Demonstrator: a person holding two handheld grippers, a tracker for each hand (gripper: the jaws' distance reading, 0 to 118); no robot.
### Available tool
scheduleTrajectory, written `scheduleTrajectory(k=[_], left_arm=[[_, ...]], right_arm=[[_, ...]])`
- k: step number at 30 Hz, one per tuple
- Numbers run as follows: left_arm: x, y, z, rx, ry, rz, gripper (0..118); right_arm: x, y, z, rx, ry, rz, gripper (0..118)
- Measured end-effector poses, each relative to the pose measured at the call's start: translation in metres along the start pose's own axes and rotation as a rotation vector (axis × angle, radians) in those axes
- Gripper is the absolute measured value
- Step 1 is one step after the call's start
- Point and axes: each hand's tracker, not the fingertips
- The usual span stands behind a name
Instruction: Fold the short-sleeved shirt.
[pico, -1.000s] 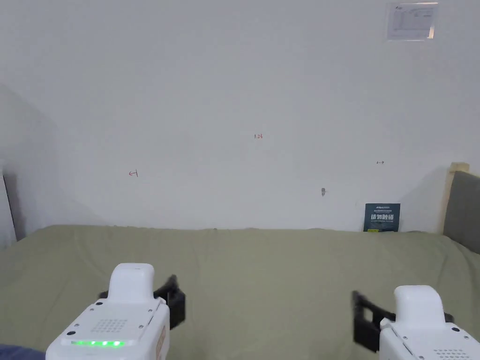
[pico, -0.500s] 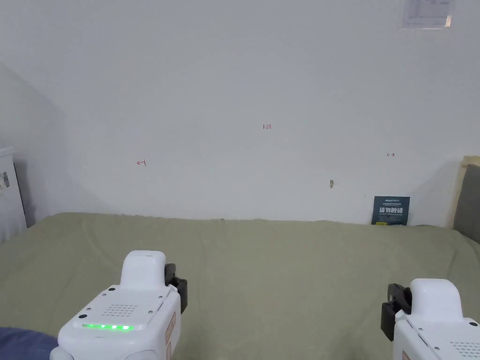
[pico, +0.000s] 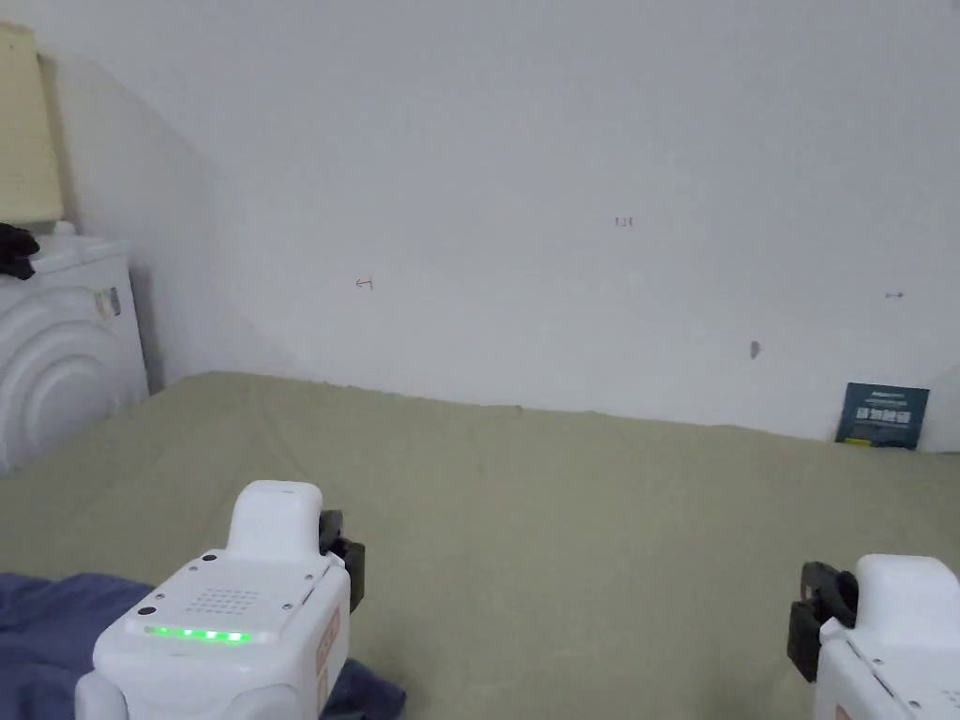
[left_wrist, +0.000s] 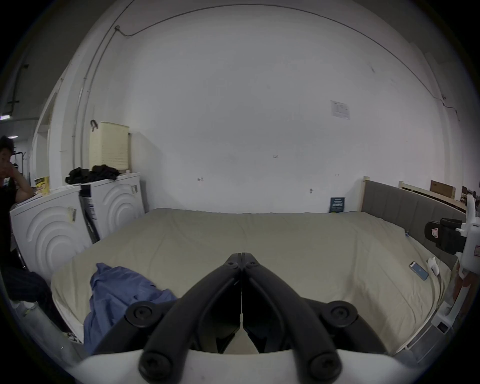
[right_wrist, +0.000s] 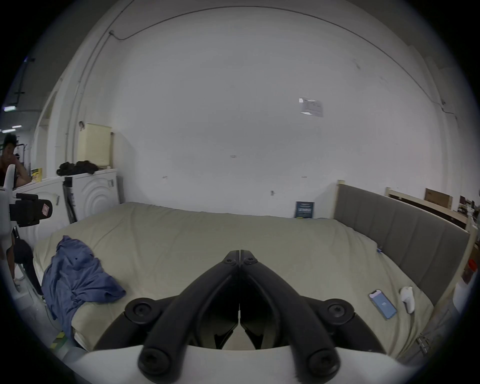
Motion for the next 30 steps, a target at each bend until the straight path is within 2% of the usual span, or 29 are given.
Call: scheduleTrajectory(k=[9, 15, 21, 30], left_arm=[[-0.111, -0.008, 0.057, -0.016, 0.297, 0.051, 0], [-0.157, -0.016, 0.095, -0.03, 0.431, 0.06, 0], [-0.172, -0.023, 0.108, -0.037, 0.47, 0.076, 0], [-0.174, -0.038, 0.088, -0.08, 0.436, 0.089, 0]], right_arm=[[-0.121, 0.006, -0.035, 0.013, 0.308, 0.007, 0], [-0.174, 0.006, -0.039, 0.018, 0.417, 0.015, 0], [-0.191, 0.005, -0.04, 0.016, 0.463, 0.005, 0], [-0.185, -0.004, -0.039, -0.01, 0.438, 0.015, 0]])
